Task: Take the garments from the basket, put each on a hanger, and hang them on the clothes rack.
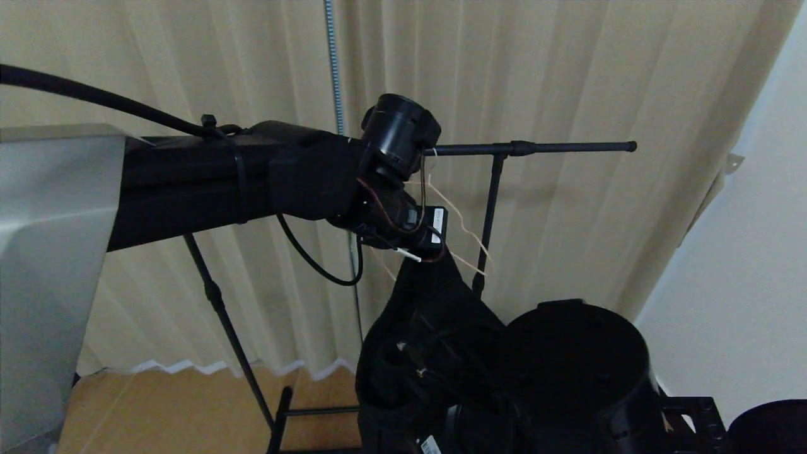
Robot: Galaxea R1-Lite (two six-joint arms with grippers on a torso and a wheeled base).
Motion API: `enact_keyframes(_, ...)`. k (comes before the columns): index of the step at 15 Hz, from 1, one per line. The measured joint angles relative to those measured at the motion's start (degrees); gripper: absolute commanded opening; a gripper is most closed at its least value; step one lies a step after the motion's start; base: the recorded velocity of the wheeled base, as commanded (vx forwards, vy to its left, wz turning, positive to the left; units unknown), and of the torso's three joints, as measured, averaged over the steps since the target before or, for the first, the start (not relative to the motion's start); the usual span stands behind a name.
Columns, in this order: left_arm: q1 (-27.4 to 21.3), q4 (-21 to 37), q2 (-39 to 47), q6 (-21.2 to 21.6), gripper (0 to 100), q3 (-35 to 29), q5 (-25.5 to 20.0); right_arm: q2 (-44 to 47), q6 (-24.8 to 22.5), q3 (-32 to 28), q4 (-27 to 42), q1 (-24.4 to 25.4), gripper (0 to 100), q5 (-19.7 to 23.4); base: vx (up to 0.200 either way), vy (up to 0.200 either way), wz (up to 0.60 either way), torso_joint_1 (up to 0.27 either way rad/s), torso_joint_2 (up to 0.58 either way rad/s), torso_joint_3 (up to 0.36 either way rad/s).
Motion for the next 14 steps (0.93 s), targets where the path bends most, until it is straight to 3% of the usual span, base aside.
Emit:
enact_keyframes(2,0.05,1.15,-0.05,0.0,0,0.0,-0.02,0.3,-1.3,0.32,0.55,-0.4,0,-0.39,0.0,0.0,0.0,0.0,0.0,0.0)
enact_keyframes(4,0.27,2.89,-0.74,0.0,0,0.0,0.0,-0.74,-5.74,1.24,3.57,-2.67,0,-0.41,0.0,0.0,0.0,0.0,0.0,0.0)
enact_keyframes(7,1.26,6.49,-3.17,-0.1,0,0.0,0.0,-3.67,-13.51,2.9,7.01,-9.48,0,-0.46,0.0,0.0,0.0,0.0,0.0,0.0)
enact_keyframes(10,2.69,7.68,-7.24,0.01,0,0.09,-0.05,-4.8,-18.27,3.29,7.05,-17.8,0,-0.52,0.0,0.0,0.0,0.0,0.0,0.0)
enact_keyframes(12,3.16,7.36,-10.91,0.04,0,3.35,-0.07,-4.19,-19.58,1.69,6.66,-23.95,0,-0.48,0.0,0.0,0.0,0.0,0.0,0.0)
enact_keyframes(14,3.3,6.13,-15.04,0.04,0,10.97,-0.09,-2.56,-19.88,-1.26,6.11,-28.27,0,-0.5,0.0,0.0,0.0,0.0,0.0,0.0)
